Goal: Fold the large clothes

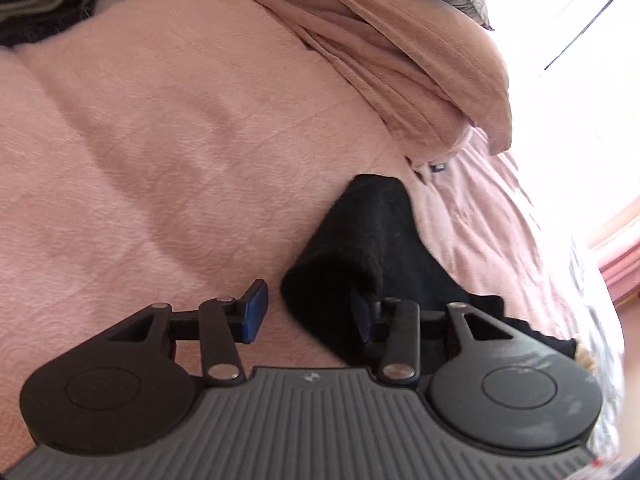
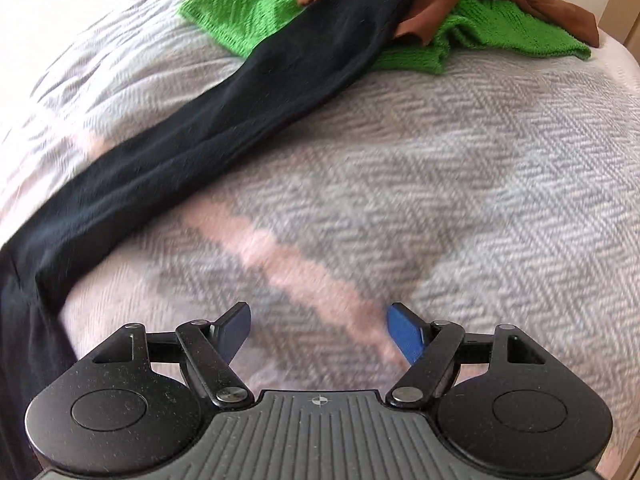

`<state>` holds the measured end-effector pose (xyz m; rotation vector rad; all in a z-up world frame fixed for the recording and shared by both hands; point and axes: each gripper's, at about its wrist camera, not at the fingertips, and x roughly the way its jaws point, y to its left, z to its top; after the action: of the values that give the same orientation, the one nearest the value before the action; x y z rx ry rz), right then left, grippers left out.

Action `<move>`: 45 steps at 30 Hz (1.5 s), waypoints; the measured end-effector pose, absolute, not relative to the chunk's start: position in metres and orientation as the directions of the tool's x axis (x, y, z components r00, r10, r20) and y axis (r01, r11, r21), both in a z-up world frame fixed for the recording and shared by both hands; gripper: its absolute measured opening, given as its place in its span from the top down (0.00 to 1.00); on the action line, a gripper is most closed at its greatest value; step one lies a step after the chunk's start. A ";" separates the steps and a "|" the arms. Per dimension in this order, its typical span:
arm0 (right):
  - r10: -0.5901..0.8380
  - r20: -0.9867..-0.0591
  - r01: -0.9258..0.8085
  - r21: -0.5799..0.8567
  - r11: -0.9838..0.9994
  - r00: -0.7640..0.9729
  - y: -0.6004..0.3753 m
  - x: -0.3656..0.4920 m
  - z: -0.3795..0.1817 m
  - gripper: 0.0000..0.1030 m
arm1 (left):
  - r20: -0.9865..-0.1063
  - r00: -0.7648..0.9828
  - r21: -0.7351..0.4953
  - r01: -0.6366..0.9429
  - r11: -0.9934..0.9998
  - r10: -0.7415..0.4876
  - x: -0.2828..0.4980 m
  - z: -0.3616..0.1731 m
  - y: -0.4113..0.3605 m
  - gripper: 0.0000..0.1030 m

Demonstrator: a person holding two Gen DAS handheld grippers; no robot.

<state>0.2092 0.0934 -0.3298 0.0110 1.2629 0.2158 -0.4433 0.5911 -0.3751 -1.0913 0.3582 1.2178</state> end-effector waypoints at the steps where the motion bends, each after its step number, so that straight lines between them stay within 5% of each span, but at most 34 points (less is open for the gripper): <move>1: 0.163 -0.944 -0.161 0.120 0.980 0.288 0.102 0.201 -0.335 0.30 | -0.741 0.369 -0.466 -0.884 -0.034 0.561 -0.441 -0.376 0.593 0.77; 3: 0.159 -0.945 -0.175 0.112 0.978 0.284 0.107 0.194 -0.337 0.30 | -0.775 0.315 -0.369 -0.930 0.013 0.547 -0.434 -0.377 0.595 1.00; 7: 0.165 -0.944 -0.210 0.107 0.972 0.285 0.121 0.179 -0.334 0.30 | -0.733 0.183 -0.053 -0.976 0.213 0.655 -0.413 -0.341 0.593 0.99; 11: 0.178 -0.940 -0.222 0.115 0.968 0.290 0.135 0.177 -0.336 0.30 | -0.420 0.096 0.543 -0.771 0.334 0.903 -0.386 -0.284 0.565 0.95; 16: 0.196 -0.943 -0.186 0.149 0.971 0.270 0.139 0.175 -0.341 0.30 | -0.516 -0.109 0.730 -0.575 0.369 0.849 -0.426 -0.327 0.558 0.91; 19: 0.186 -0.946 -0.198 0.135 0.971 0.267 0.136 0.173 -0.341 0.30 | -0.667 -0.276 0.663 -0.645 0.381 0.692 -0.469 -0.360 0.560 0.90; 22: 0.153 -0.950 -0.175 0.107 0.979 0.274 0.125 0.168 -0.341 0.30 | -0.807 -0.173 0.381 -0.883 0.273 0.564 -0.505 -0.352 0.568 0.88; 26: 0.153 -0.952 -0.111 0.127 0.986 0.264 0.114 0.161 -0.342 0.30 | -0.808 0.049 0.000 -0.997 0.083 0.588 -0.527 -0.333 0.599 0.39; 29: 0.169 -0.950 -0.098 0.148 0.984 0.262 0.111 0.153 -0.340 0.30 | -0.806 0.052 -0.080 -0.997 -0.022 0.590 -0.530 -0.342 0.637 0.34; 31: 0.178 -0.947 -0.112 0.152 0.982 0.269 0.112 0.150 -0.340 0.30 | -0.834 0.031 -0.092 -0.992 -0.083 0.551 -0.531 -0.358 0.661 0.41; 33: 0.169 -0.949 -0.126 0.139 0.982 0.267 0.114 0.145 -0.341 0.30 | -0.860 0.025 -0.090 -0.991 -0.103 0.509 -0.531 -0.375 0.675 0.88; 34: 0.166 -0.949 -0.134 0.134 0.982 0.270 0.115 0.143 -0.341 0.30 | -0.859 -0.004 -0.046 -0.995 -0.085 0.511 -0.527 -0.378 0.676 0.95; 38: 0.163 -0.937 -0.222 0.096 0.970 0.308 0.112 0.133 -0.331 0.30 | -0.787 -0.123 0.179 -0.983 0.033 0.604 -0.509 -0.379 0.661 0.90; 42: 0.220 -0.924 -0.336 0.109 0.936 0.314 0.096 0.122 -0.318 0.30 | -0.757 -0.297 0.225 -0.955 -0.195 0.582 -0.541 -0.365 0.645 0.87; 45: 0.379 -0.901 -0.423 0.265 0.867 0.212 0.077 0.112 -0.316 0.30 | -0.803 -0.213 0.168 -0.977 -0.131 0.556 -0.550 -0.349 0.607 0.89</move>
<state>0.1118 0.0775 -0.3159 -0.0416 1.2373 0.5569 -0.5502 0.6066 -0.3487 -0.6959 0.8443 1.6350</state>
